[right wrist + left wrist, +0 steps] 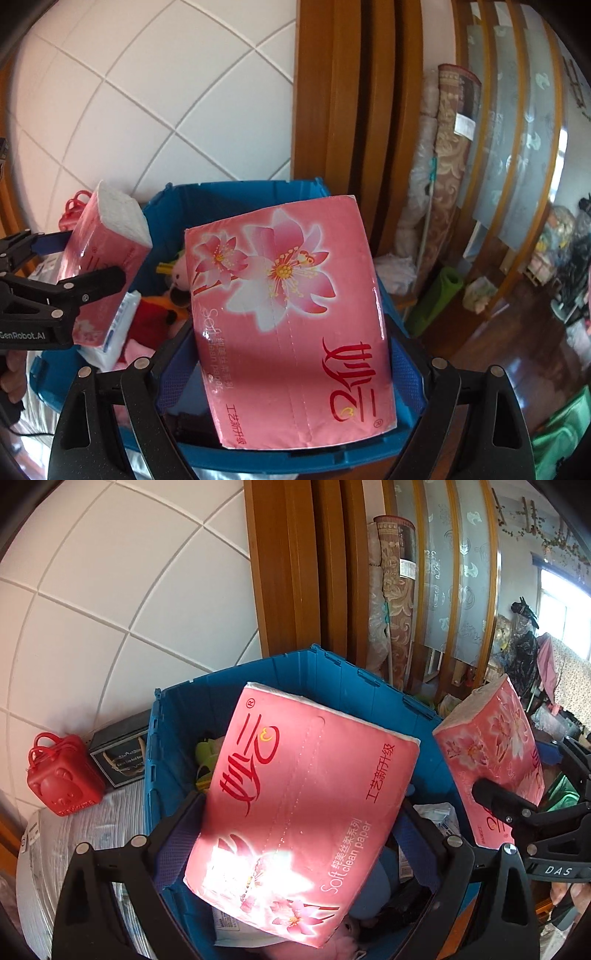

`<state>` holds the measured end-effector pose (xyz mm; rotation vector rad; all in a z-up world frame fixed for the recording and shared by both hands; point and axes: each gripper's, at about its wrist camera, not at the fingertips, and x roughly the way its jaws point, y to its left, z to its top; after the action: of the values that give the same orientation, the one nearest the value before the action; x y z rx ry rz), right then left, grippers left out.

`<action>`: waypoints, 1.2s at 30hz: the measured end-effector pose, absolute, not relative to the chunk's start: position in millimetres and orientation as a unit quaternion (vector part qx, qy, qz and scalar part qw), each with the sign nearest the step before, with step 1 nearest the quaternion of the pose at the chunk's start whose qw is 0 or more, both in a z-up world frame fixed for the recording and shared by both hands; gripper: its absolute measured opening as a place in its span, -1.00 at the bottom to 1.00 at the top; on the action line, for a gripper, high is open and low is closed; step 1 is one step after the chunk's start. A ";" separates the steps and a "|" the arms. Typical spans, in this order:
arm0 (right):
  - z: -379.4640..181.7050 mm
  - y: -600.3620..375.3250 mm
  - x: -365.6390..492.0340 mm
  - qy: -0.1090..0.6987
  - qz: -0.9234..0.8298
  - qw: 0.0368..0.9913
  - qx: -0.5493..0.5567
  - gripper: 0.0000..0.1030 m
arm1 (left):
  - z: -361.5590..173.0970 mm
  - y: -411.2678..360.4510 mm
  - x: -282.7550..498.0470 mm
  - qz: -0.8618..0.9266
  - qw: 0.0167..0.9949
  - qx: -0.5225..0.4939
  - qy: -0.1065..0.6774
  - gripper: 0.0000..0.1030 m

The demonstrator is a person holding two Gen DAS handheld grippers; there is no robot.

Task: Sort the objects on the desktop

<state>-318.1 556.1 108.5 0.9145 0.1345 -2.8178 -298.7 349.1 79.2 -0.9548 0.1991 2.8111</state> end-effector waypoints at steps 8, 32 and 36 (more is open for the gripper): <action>88.4 563.1 -326.1 0.039 -0.940 0.094 0.326 0.76 | 67.8 358.7 -299.4 0.941 0.063 -0.322 0.080 0.92; 87.4 565.5 -333.2 0.045 -0.941 0.092 0.323 1.00 | 73.5 359.4 -288.0 0.950 0.052 -0.298 0.075 0.98; 88.0 565.9 -322.8 0.035 -0.939 0.090 0.330 1.00 | 76.4 350.6 -267.6 0.955 0.050 -0.285 0.060 0.98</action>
<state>-322.8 565.9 88.0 0.9824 0.1046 -2.7921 -267.6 350.6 76.4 -0.8689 0.1813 2.9097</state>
